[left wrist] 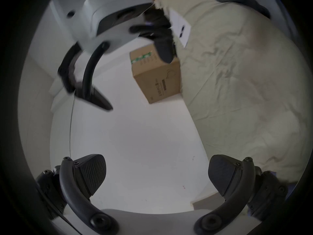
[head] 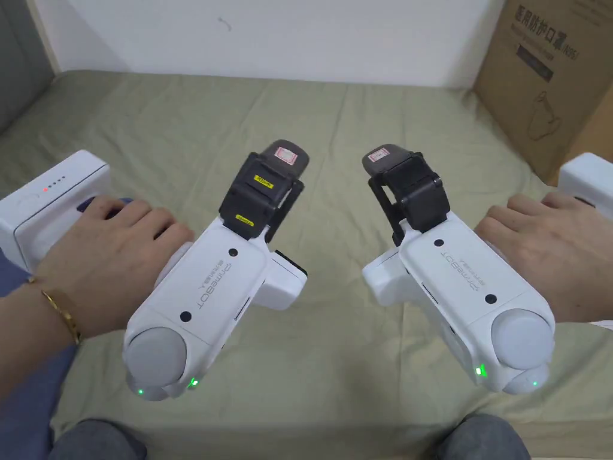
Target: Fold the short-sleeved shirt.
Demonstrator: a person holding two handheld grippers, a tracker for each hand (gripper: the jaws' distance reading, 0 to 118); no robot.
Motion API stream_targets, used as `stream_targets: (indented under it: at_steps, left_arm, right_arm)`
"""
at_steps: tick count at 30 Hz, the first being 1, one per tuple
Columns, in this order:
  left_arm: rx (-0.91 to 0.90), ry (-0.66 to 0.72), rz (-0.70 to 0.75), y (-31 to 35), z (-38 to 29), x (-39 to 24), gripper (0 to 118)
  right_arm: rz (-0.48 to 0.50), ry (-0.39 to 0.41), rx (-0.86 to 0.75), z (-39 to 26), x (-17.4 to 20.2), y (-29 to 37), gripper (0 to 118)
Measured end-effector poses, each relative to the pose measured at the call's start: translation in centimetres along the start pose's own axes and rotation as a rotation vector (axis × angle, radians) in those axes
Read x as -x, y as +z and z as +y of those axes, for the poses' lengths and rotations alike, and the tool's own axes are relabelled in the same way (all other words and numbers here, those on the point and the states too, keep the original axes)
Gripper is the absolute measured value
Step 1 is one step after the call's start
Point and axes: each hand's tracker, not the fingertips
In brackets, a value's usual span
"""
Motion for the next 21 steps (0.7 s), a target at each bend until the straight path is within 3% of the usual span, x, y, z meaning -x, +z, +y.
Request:
stream_targets:
  at_steps: [3,4,5,7,10,12,13,15,17,19,21]
  left_arm:
    - [0.025,0.014,0.042,0.1,-1.1,0.3,118]
    - [0.073,0.091,0.049,0.0,-1.6,0.9,118]
    - [0.115,0.190,0.050,-0.2,-2.1,1.6,118]
    - [0.244,0.526,0.091,-0.3,-3.4,4.0,118]
    - [0.410,1.116,0.234,0.1,-6.3,6.3,118]
    - [0.471,1.432,0.268,0.5,-7.7,6.6,118]
    - [0.499,1.566,0.286,0.8,-8.2,6.3,118]
    - [0.542,1.726,0.310,1.2,-8.0,5.3,118]
    - [0.545,1.813,0.293,1.7,-7.3,4.1,118]
    - [0.548,1.870,0.266,2.0,-6.2,3.1,118]
    - [0.551,1.932,0.231,2.5,-5.3,1.9,118]
  right_arm:
    - [-0.011,-0.001,0.005,-0.7,-0.6,-0.1,117]
    - [-0.021,-0.064,0.036,-1.0,-1.2,-0.4,117]
    - [-0.020,-0.195,0.069,-1.3,-2.1,-0.7,117]
    - [0.015,-0.513,0.138,-2.6,-4.0,-1.1,117]
    - [0.056,-1.195,0.223,-5.7,-6.4,-0.9,117]
    - [0.034,-1.539,0.258,-7.3,-5.9,-0.8,117]
    - [0.004,-1.653,0.284,-7.8,-5.5,-0.7,117]
    - [-0.067,-1.827,0.346,-7.6,-4.3,-0.1,117]
    - [-0.092,-1.940,0.401,-7.4,-2.9,0.3,117]
    - [-0.076,-2.030,0.416,-6.1,-1.6,0.7,117]
    - [-0.055,-2.061,0.402,-4.6,-0.1,1.1,117]
